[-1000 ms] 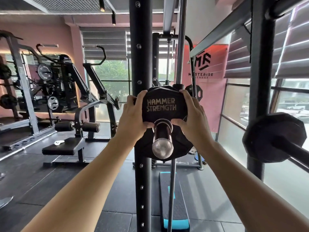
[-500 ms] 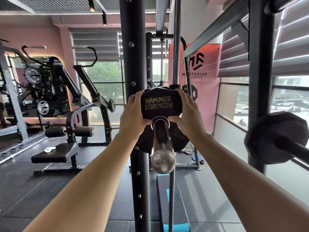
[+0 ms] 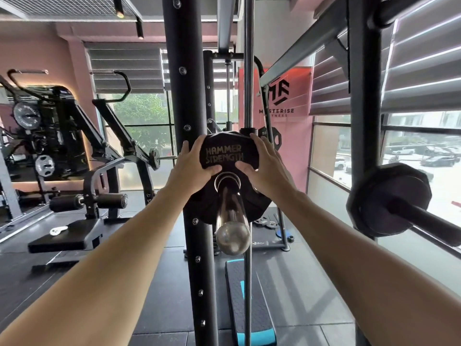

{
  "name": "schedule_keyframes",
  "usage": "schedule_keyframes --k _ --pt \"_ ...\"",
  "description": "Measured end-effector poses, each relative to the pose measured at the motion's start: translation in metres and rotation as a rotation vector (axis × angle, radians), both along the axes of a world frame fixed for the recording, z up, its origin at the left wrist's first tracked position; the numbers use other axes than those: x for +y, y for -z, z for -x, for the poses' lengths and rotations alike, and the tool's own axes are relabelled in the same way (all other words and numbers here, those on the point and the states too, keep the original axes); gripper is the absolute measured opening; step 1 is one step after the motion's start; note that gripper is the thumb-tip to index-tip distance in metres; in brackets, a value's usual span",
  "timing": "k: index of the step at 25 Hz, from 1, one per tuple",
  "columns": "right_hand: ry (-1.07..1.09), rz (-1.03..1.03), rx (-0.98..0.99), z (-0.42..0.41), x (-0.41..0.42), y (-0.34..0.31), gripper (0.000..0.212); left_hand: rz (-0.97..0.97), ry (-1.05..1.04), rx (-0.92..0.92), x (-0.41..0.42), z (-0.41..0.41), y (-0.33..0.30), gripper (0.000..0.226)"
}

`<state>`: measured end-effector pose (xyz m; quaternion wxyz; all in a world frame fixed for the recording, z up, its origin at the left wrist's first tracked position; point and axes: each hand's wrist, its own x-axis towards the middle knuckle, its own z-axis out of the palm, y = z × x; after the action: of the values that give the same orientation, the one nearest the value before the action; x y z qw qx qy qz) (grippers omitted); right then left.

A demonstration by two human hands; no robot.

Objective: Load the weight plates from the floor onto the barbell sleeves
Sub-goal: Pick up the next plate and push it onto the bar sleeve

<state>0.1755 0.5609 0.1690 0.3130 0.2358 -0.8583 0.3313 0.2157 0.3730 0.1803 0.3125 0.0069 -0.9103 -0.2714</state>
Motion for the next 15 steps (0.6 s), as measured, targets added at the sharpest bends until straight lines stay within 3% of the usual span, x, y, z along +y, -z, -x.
schedule_keyframes --k 5,10,15 --pt "0.082 0.059 0.165 -0.039 0.045 -0.010 0.073 0.184 0.051 0.053 0.037 -0.042 -0.026 0.067" --pt "0.177 0.017 0.238 -0.068 0.132 -0.003 0.070 0.507 0.152 0.109 0.120 -0.082 -0.058 0.061" --pt "0.272 0.044 0.194 -0.090 0.242 0.015 0.082 0.673 0.245 0.095 0.224 -0.092 -0.051 0.079"
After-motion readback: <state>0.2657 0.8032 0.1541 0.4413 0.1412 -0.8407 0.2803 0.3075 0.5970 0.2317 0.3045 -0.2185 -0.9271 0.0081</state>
